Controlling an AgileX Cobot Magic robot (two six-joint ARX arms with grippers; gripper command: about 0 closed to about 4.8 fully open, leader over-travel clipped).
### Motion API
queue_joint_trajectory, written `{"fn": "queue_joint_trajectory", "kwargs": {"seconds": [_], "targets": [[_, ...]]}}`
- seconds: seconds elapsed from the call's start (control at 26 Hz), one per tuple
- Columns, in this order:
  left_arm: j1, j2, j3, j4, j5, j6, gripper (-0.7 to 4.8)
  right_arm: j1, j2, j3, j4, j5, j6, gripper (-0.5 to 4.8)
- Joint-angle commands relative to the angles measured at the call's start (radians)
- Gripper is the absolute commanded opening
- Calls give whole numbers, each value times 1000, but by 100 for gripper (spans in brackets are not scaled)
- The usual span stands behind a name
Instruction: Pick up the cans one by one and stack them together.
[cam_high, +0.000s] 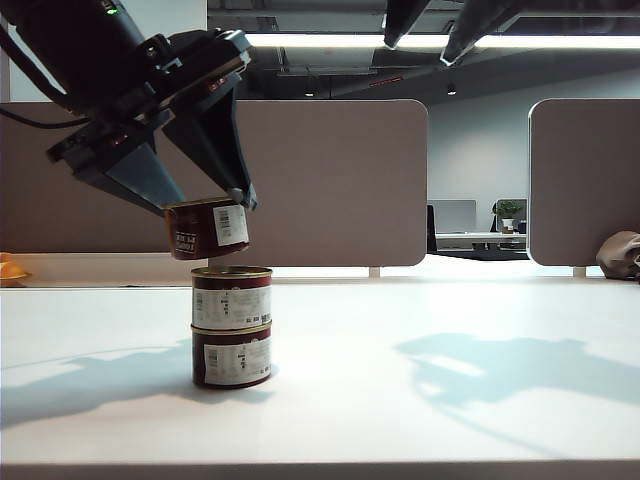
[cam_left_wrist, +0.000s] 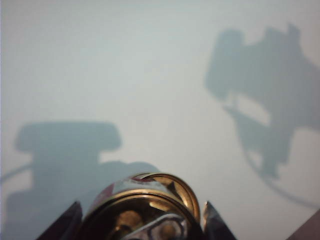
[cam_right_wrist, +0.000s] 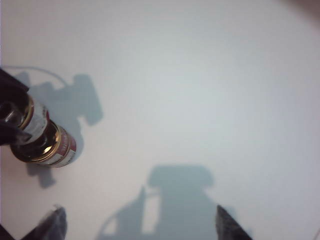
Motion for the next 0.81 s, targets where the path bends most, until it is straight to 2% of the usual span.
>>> {"fn": "queue_joint_trajectory", "kwargs": {"seconds": [0.04,0.15,0.42,0.81], "targets": [[-3,5,7,25,4,4,206,-14,-5,3,0,-8,-1,385],[-3,11,7,25,4,-1,206,-16,-5,3,-9,-28,-1,356],[-5,25,7,34,40,-9,206,-16,-5,3,-16,-27,-2,355],[-48,61,7,57,38,-10,206,-16,-5,3,-24,-27,-2,355]]}}
